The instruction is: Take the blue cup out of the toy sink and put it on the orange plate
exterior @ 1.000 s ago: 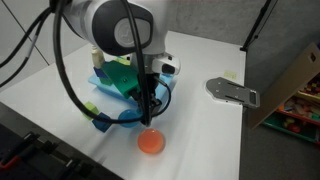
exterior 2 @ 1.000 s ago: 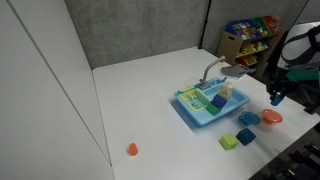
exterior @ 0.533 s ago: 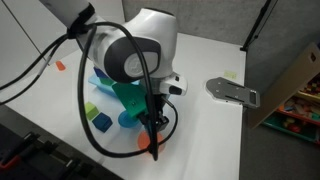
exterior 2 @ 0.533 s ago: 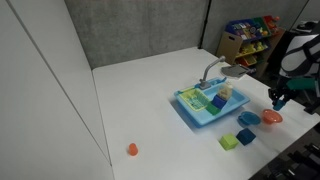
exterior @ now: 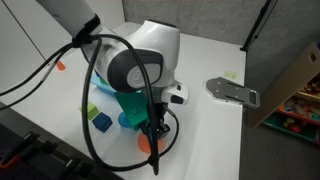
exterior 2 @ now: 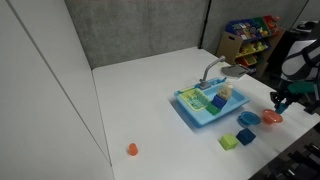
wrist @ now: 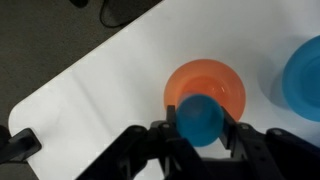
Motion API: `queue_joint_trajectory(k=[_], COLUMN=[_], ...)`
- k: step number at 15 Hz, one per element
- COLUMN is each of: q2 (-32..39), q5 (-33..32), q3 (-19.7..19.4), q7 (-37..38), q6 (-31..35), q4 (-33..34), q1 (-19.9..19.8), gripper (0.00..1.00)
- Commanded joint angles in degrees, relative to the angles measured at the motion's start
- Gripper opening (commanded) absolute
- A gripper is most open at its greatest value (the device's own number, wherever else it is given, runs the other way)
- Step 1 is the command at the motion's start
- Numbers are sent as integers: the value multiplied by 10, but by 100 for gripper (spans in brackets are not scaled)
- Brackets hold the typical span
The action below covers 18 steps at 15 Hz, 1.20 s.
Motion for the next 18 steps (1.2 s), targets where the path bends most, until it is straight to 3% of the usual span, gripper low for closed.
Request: queue_joint_trajectory(k=[1, 18], q2=[5, 29], q5=[9, 39], q3=[4, 27], q7=[-15, -48], q6=[9, 47], q4=[-2, -3], q1=[-11, -24], gripper=[17, 17])
